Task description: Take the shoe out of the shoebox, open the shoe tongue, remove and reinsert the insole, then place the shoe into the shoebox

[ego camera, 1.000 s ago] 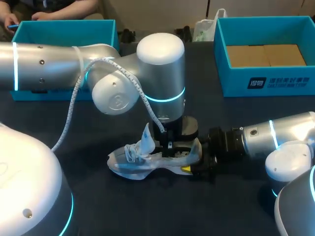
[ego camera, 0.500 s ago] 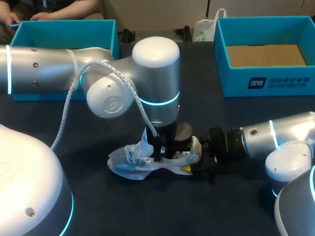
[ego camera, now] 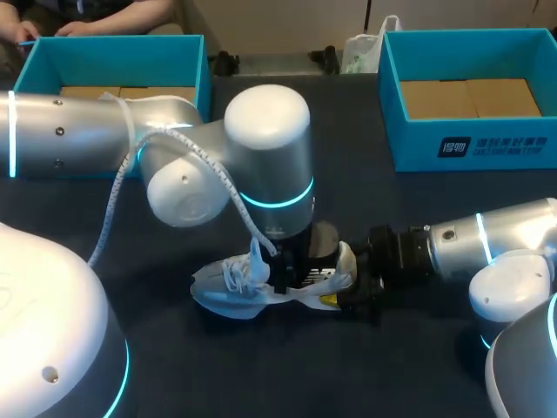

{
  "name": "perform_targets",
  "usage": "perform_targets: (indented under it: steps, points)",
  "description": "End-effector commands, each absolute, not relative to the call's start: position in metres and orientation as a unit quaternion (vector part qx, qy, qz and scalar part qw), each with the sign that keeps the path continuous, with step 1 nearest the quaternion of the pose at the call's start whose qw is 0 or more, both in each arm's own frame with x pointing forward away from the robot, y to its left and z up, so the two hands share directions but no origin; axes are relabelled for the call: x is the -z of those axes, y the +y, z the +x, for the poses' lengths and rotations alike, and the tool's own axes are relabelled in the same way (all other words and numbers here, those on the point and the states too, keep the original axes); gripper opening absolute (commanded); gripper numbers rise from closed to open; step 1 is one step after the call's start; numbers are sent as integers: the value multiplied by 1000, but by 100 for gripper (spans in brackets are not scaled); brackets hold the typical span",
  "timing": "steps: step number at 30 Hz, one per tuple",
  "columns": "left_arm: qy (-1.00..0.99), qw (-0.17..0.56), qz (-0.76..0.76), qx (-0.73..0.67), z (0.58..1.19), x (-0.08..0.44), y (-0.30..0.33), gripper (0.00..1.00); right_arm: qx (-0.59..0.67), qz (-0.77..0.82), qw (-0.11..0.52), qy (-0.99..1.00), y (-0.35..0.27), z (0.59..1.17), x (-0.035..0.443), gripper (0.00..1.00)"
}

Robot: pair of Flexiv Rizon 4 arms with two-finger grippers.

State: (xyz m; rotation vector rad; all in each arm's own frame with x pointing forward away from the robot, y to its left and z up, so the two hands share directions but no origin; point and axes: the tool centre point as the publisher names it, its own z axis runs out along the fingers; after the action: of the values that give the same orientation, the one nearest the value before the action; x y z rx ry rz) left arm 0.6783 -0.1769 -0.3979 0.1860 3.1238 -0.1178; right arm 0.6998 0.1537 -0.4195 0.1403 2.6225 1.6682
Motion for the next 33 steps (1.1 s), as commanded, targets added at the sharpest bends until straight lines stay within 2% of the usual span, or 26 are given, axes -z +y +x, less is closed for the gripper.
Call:
perform_targets:
  steps: [1, 9, 15, 18, 19, 20, 27, 33]
  points:
    - [998, 25, 55, 35, 677, 405, -179, 38, -534, 46, 15, 844, 155, 700, 418, 0]
    - [998, 50, 38, 20, 697, 413, -179, 37, -534, 46, 15, 844, 155, 700, 418, 0]
    - [997, 66, 28, 10, 711, 418, -182, 33, -534, 46, 15, 844, 155, 700, 418, 0]
    - [997, 70, 20, 9, 717, 418, -184, 14, -534, 46, 15, 844, 155, 700, 418, 0]
    - [997, 70, 20, 9, 718, 418, -184, 2, -534, 46, 15, 844, 155, 700, 418, 0]
    - [997, 71, 19, 9, 719, 418, -184, 0, -534, 46, 15, 844, 155, 700, 418, 0]
    - [998, 63, 12, 11, 727, 410, -181, 0, -534, 46, 15, 844, 155, 700, 418, 0]
    - [999, 20, 4, 43, 725, 394, -172, 0, -534, 46, 15, 844, 155, 700, 418, 0]
